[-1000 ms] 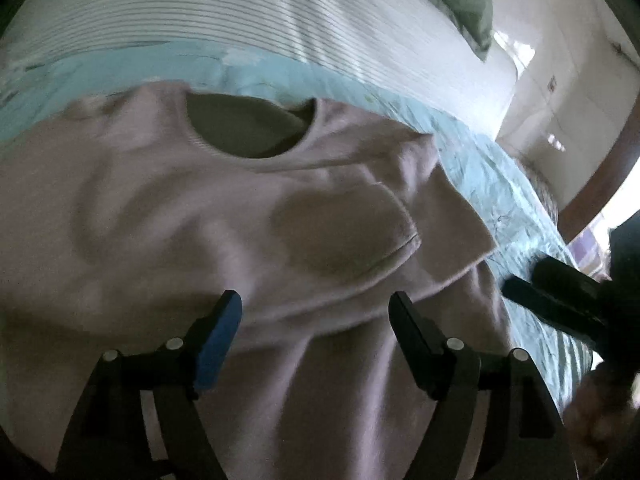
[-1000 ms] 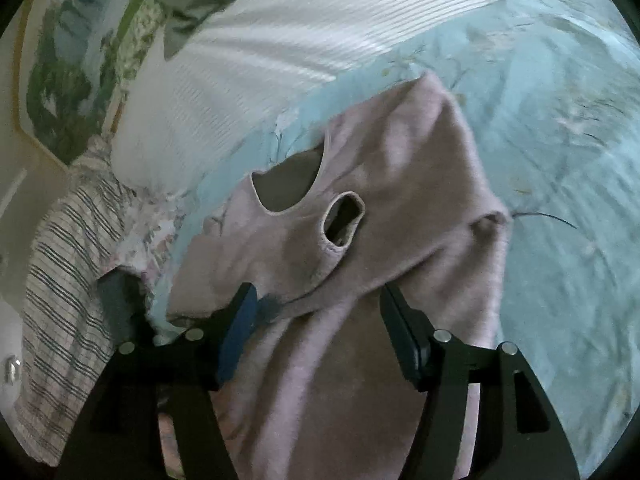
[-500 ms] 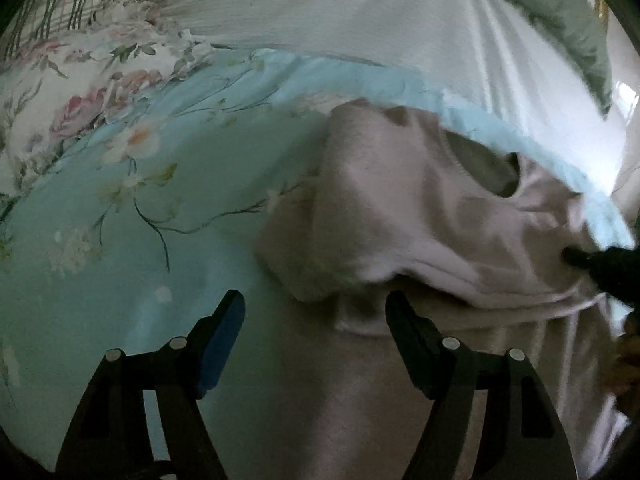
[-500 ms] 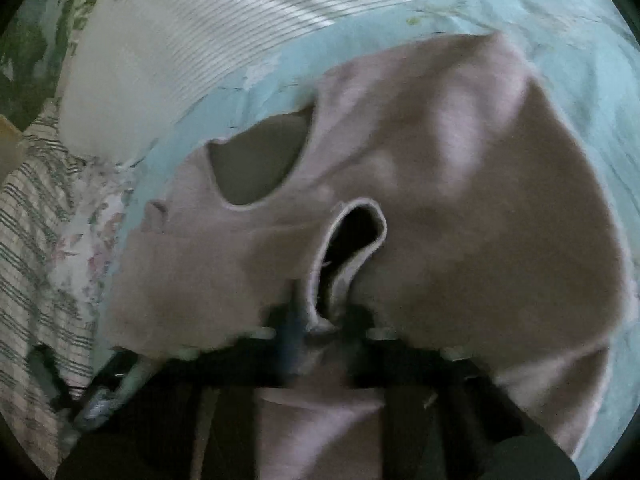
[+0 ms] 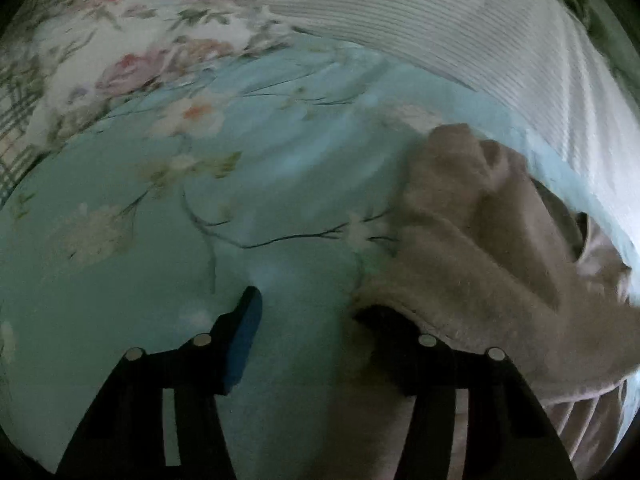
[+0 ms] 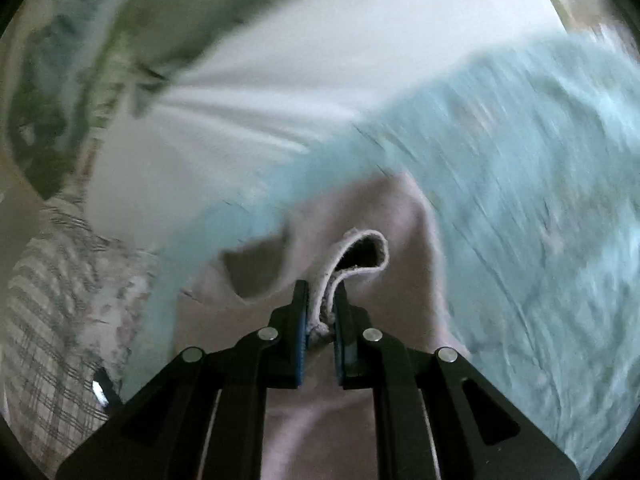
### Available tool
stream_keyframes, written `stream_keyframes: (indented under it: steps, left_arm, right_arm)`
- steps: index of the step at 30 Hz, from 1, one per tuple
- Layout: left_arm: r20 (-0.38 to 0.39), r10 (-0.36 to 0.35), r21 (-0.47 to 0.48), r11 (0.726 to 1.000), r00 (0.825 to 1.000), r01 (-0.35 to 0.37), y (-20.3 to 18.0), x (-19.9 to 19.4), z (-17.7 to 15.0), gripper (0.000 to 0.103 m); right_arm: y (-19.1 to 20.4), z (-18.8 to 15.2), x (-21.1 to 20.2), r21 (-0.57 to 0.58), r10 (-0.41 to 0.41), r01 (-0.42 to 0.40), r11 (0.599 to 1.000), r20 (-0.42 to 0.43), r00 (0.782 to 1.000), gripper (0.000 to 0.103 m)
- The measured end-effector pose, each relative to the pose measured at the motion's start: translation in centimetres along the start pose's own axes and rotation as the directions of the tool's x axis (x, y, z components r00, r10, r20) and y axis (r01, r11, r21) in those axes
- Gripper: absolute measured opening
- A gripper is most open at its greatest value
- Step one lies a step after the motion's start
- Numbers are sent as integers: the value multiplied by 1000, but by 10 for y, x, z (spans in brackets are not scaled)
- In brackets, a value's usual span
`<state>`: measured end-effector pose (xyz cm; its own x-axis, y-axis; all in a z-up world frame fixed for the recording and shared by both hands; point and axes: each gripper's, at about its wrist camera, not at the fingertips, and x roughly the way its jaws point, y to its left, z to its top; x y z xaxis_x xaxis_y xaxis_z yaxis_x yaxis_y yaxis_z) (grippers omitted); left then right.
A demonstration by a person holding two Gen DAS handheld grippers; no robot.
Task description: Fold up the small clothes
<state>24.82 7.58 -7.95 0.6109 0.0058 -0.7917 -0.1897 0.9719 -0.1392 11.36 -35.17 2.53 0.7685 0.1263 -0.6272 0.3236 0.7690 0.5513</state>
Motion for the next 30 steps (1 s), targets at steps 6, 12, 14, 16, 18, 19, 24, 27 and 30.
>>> stream_keyframes:
  steps: [6,12,14,16,18,19,24,27,30]
  left_arm:
    - [-3,-44,-59,997,999,43,18,-4,-4,56]
    - [5,-12,-20,1000,1000,12,11,0,-6,59]
    - [9,-17,-21,1000,1000,17,12,-1,-8,59]
    - [11,-43,-38,998,999,44,17,-2,-9,59]
    - [14,-62,-50,997,998,62,21,-1,-8,59]
    - [15,-66,-53,996,998,66,21,0,-8,59]
    - [34,-66,-58,996,997,68,21,-1,-9,59]
    - [43,-79,-70,994,996,82,24,-3,-10,59]
    - [45,-107,-87,990,993,110,28,-3,-11,59]
  right_arm:
    - [-17,-23,27,-37,-109,107,994,-65,992,12]
    - [-20,-12,8,-50,-144,145,988,15,989,12]
    - [-24,-15,15,-55,-164,162,985,-19,986,12]
    - [-22,-24,24,-110,-218,209,972,-84,972,14]
    - [-20,-30,14,-107,-261,253,961,-64,963,18]
    - [-14,-31,4,-115,-294,290,950,-19,956,22]
    - [48,-20,-23,-217,-125,147,965,109,986,59]
    - [102,-11,34,-287,95,-123,950,-108,990,59]
    - [167,-10,110,-343,246,-352,871,-317,916,59]
